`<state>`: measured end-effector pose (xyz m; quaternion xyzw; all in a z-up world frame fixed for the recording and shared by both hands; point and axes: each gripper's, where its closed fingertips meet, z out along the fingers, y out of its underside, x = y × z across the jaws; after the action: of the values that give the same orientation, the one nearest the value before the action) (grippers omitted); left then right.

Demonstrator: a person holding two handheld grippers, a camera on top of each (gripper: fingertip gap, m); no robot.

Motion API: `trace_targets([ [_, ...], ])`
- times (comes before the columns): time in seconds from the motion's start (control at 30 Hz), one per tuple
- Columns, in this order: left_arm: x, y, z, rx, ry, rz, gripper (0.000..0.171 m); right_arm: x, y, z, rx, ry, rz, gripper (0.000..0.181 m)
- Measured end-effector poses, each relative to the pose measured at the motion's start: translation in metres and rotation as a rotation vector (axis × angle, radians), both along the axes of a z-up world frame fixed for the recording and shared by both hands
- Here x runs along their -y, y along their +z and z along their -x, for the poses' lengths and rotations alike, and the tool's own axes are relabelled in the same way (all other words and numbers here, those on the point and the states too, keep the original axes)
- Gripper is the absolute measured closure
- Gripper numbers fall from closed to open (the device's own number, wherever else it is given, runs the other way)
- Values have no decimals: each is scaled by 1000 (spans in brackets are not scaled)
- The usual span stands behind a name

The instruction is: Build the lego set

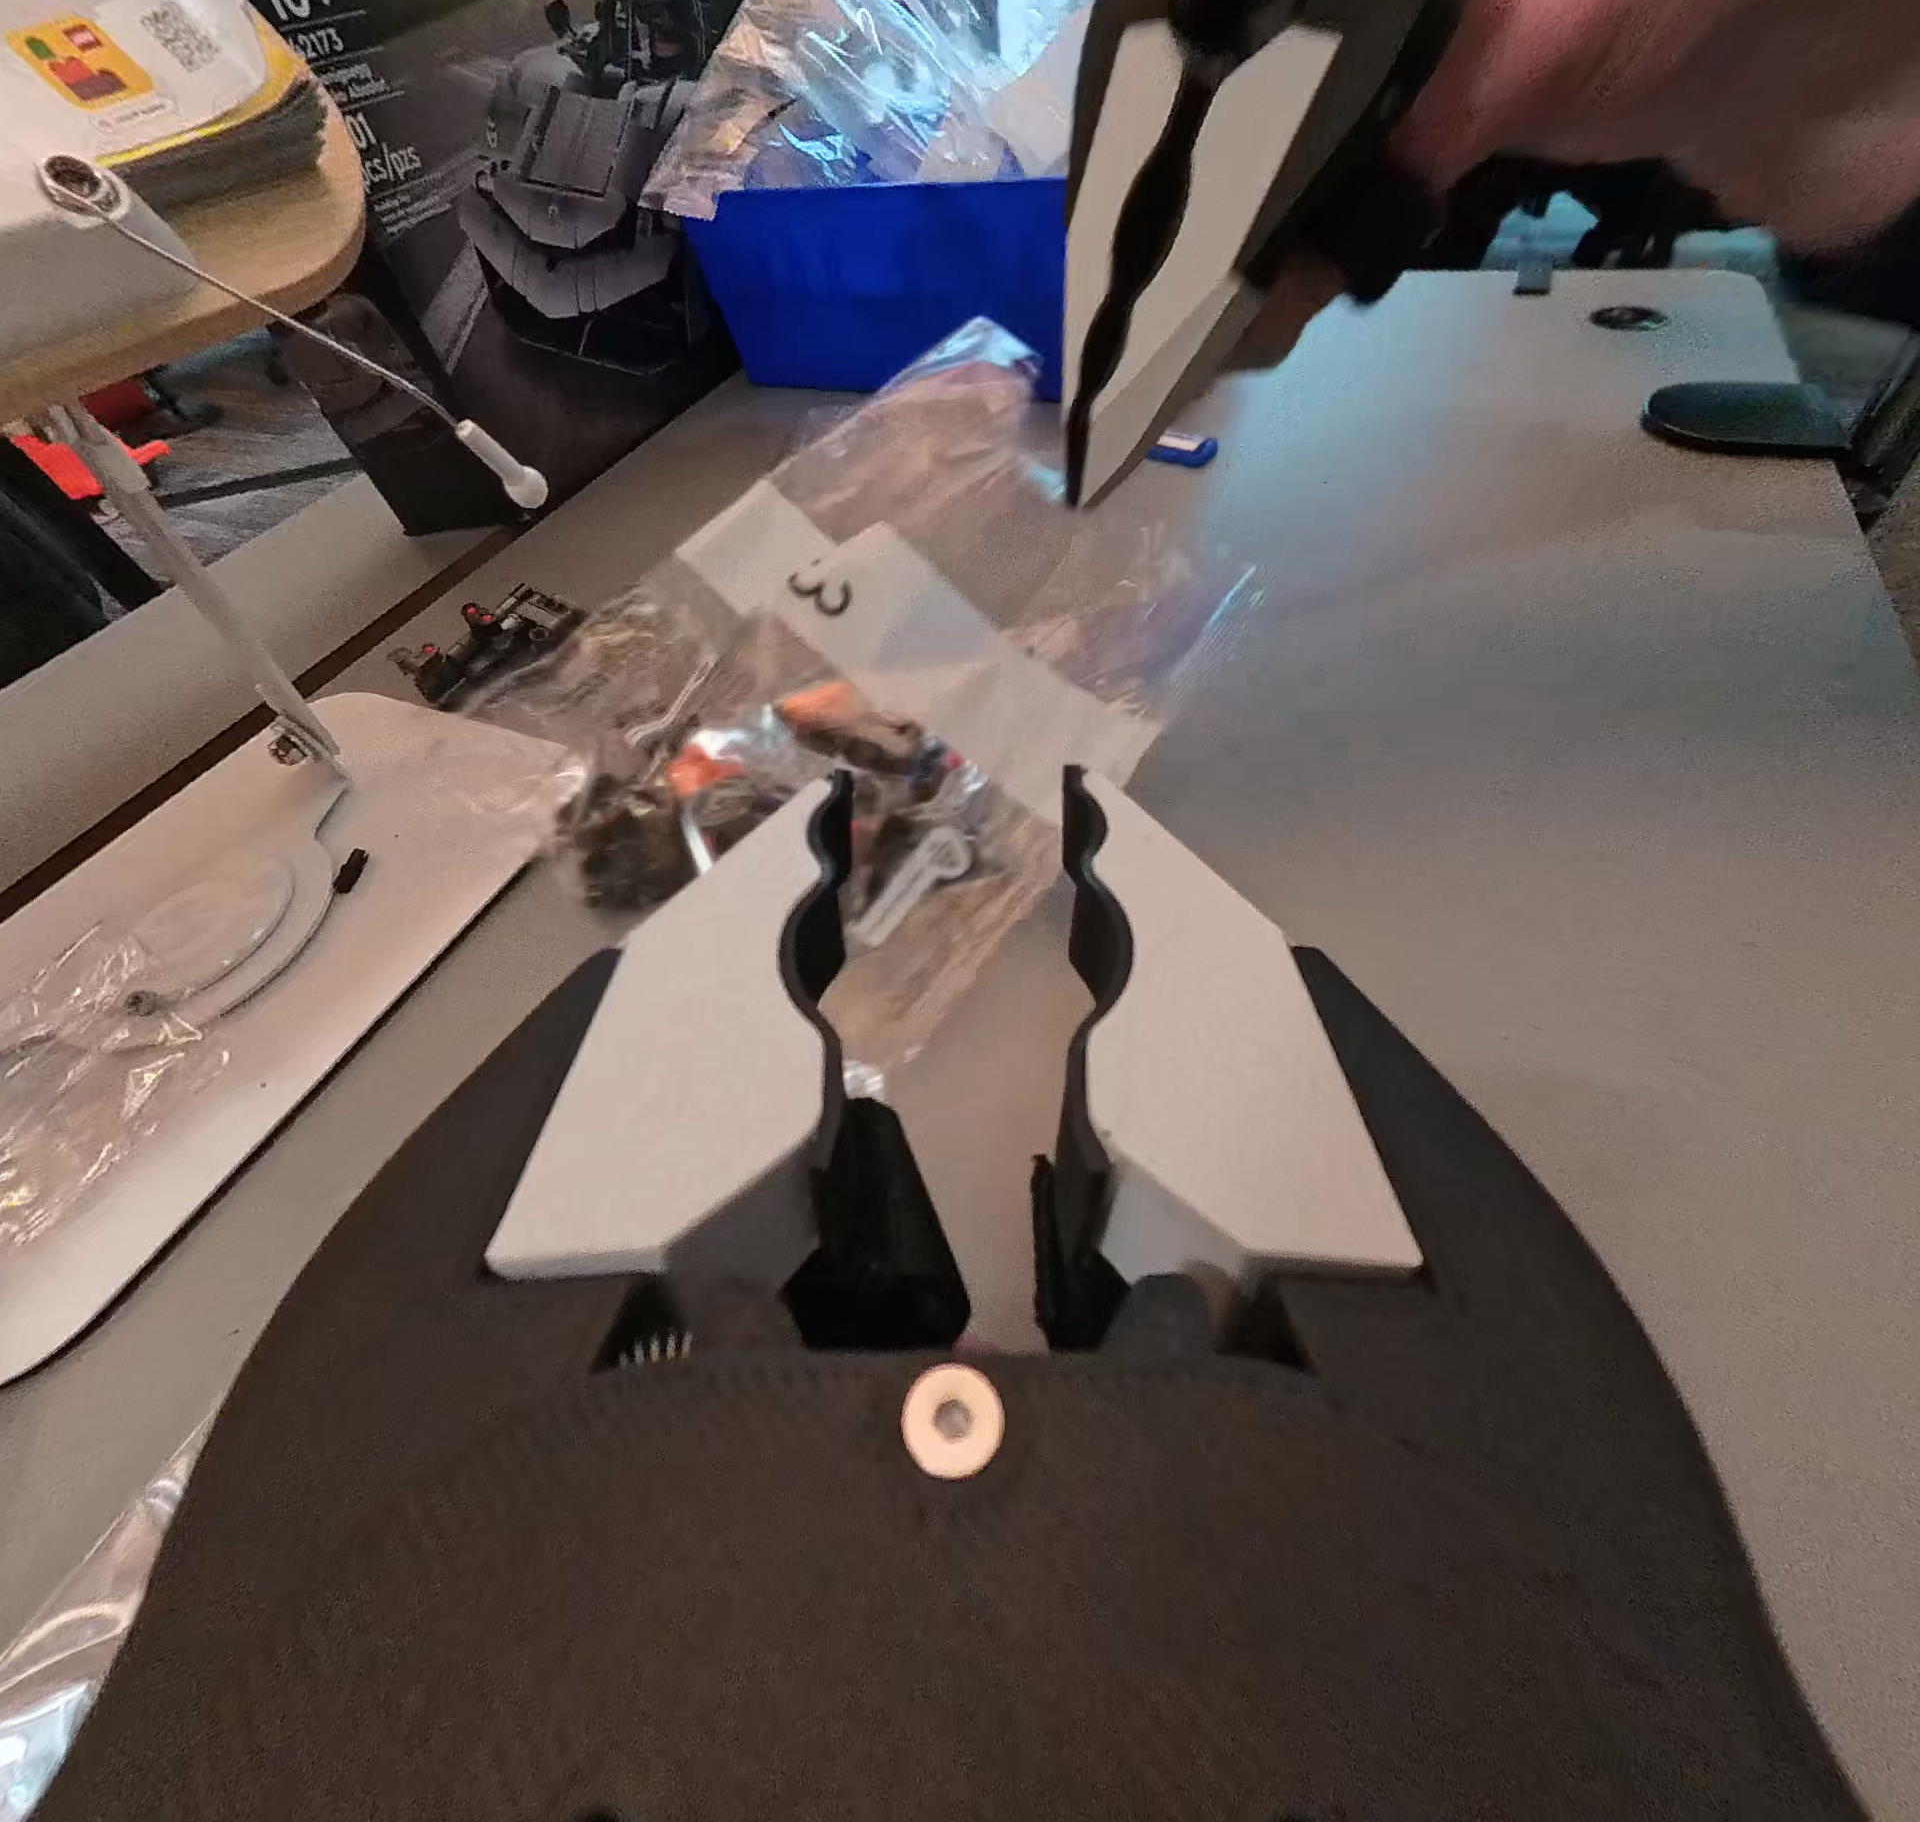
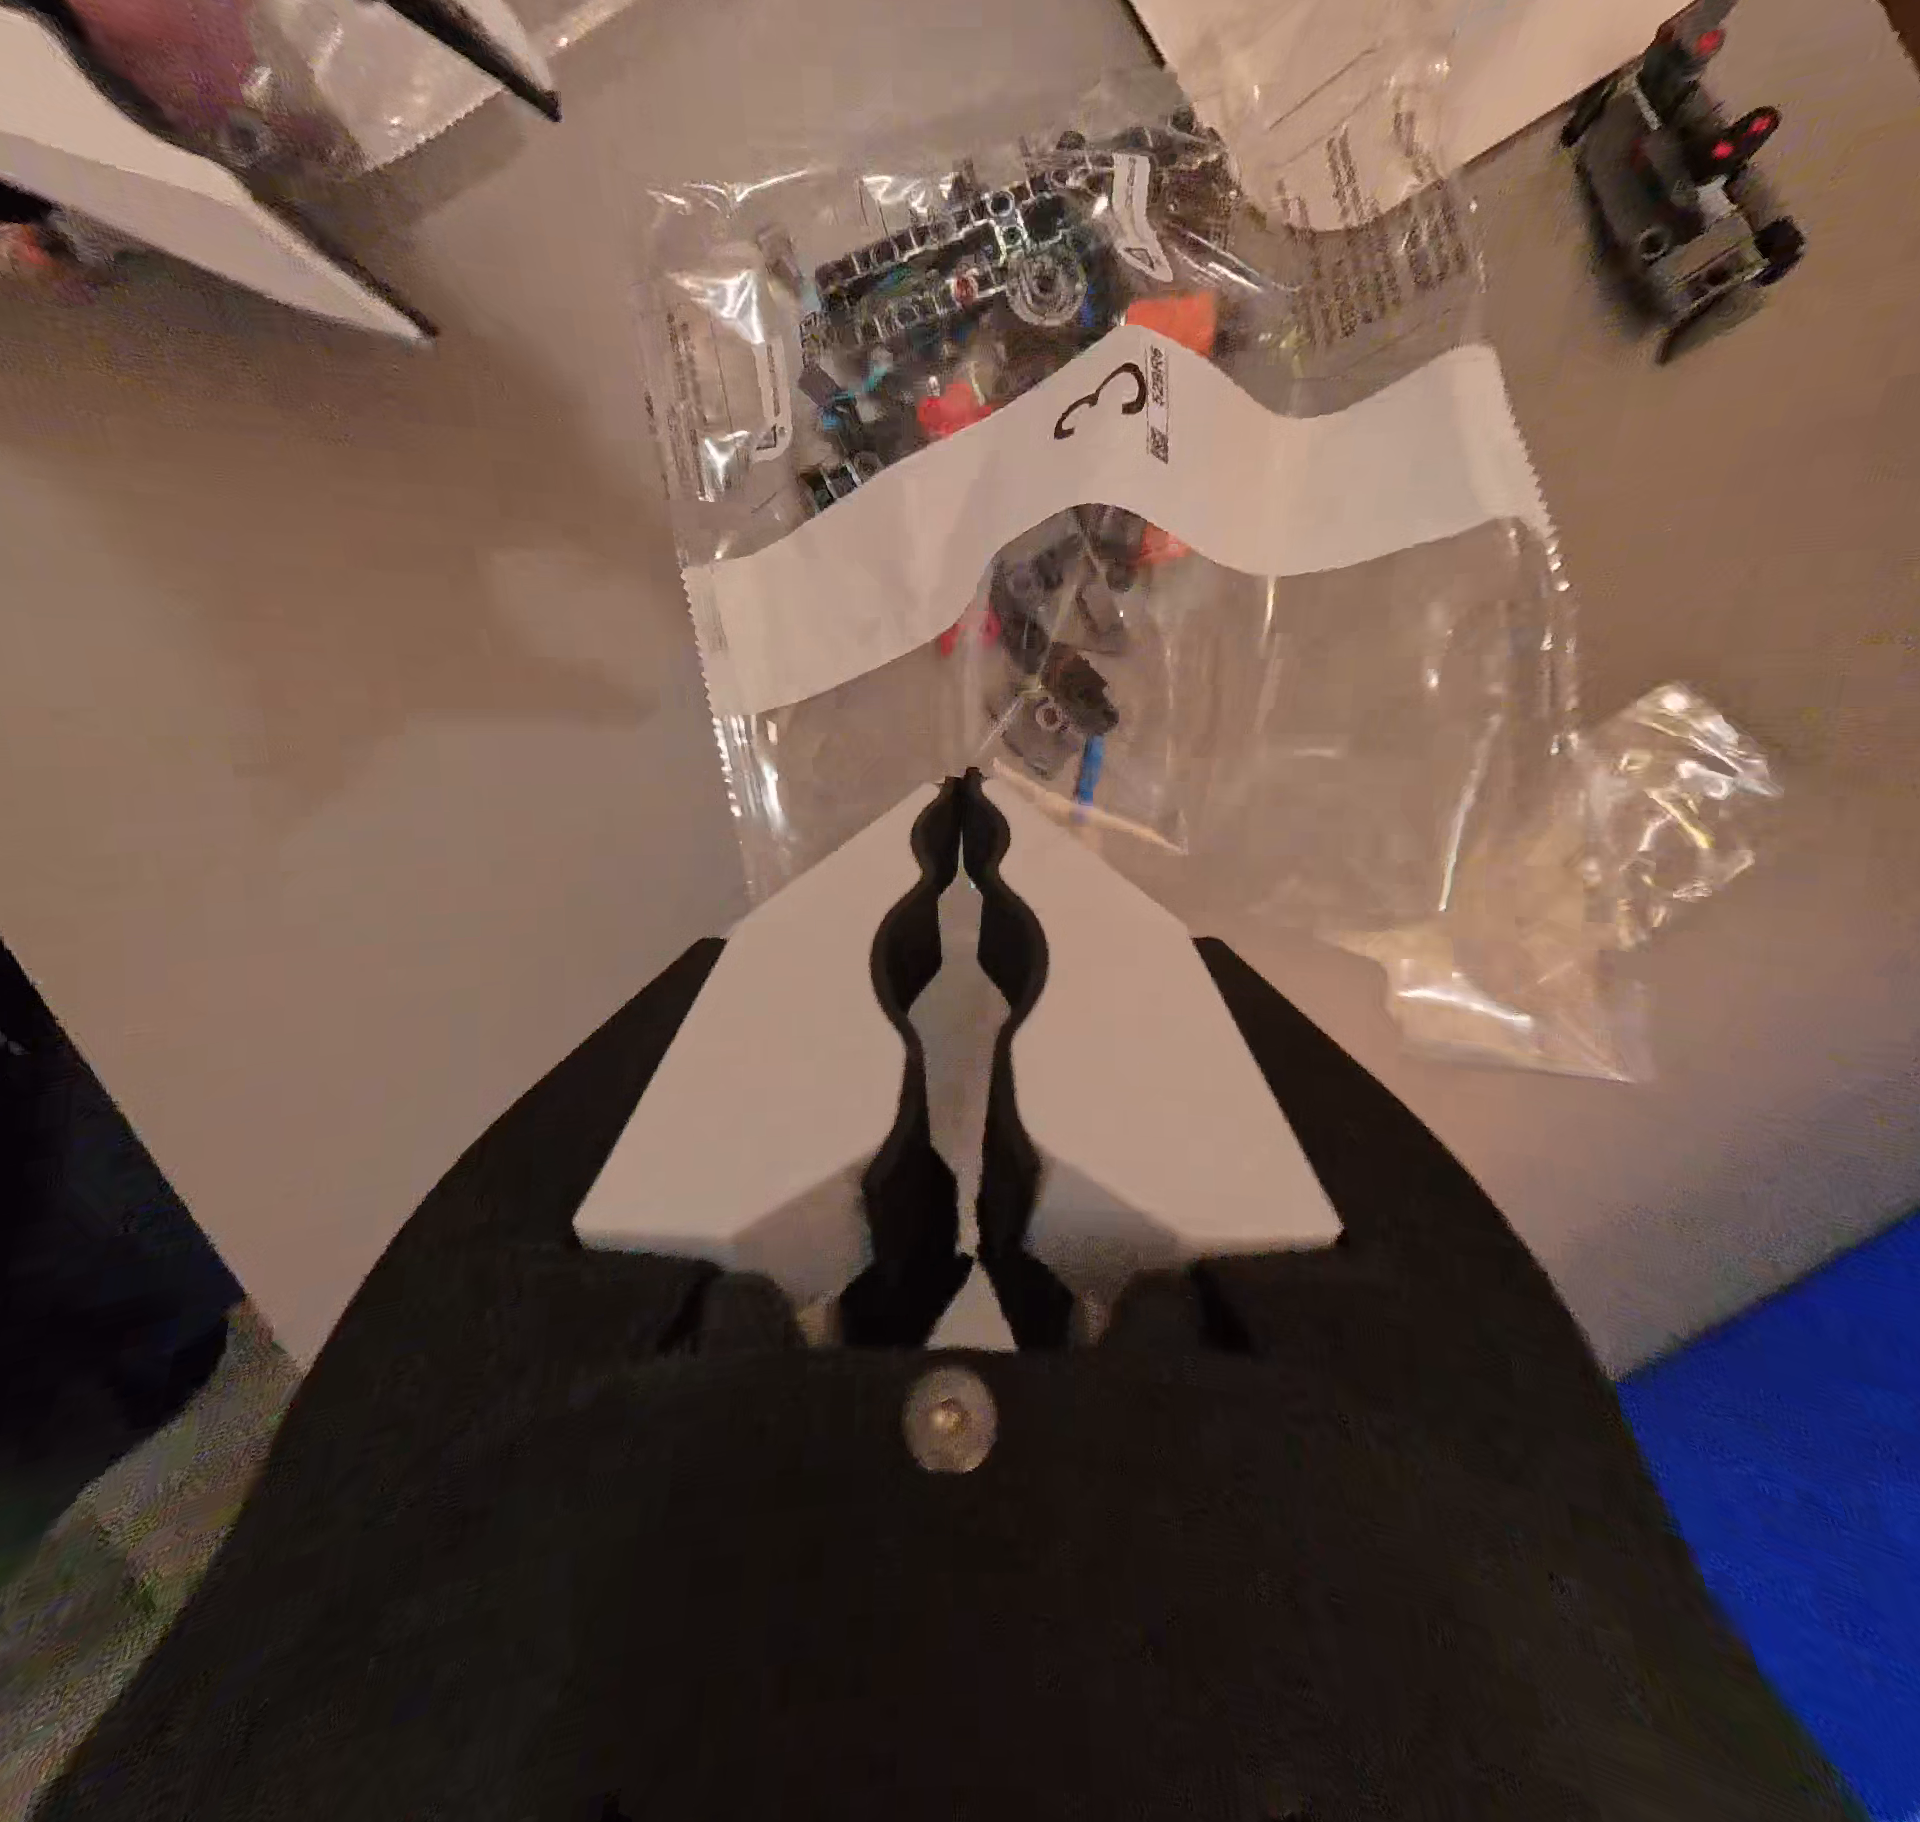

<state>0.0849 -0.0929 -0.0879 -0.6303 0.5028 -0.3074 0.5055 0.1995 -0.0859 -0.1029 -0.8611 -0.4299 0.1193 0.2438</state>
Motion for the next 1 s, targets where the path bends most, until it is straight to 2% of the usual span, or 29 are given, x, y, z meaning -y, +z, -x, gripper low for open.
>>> trace_targets([
  [0.1, 3, 6, -2, 34, -19, -4, 123, 8, 36, -6, 97, 58, -43, 181],
  [0.2, 14, 11, -10, 43, -59, -43, 104, 13, 63, -3, 138, 66, -17, 181],
  [0.3, 19, 10, -22, 13, -43, -103, 79, 16, 80, 4, 169, 77, 11, 181],
  [0.4, 22, 1, -36, -61, -6, -158, 71, 16, 89, 14, 223, 87, 27, 181],
  [0.5, 17, -28, -43, -242, 42, -194, 84, 17, 97, 32, 213, 95, 52, 181],
  [0.53, 13, -38, -42, -312, 67, -210, 98, 20, 99, 42, 192, 117, 61, 181],
  [0.6, 7, -41, -38, -361, 100, -287, 145, 20, 105, 58, 170, 151, 46, 181],
  [0.67, 5, -36, -35, -320, 112, -260, 164, 18, 112, 71, 147, 171, 3, 181],
  [0.77, 2, -26, -26, -254, 111, -206, 169, 3, 133, 69, 128, 114, -159, 176],
  [0.9, 1, -23, -10, -209, 65, -126, 169, -3, 183, 40, -56, 0, -328, 159],
  [1.0, 2, -17, 0, -150, 26, -23, 169, -13, 181, -1, -104, -92, -314, 150],
])
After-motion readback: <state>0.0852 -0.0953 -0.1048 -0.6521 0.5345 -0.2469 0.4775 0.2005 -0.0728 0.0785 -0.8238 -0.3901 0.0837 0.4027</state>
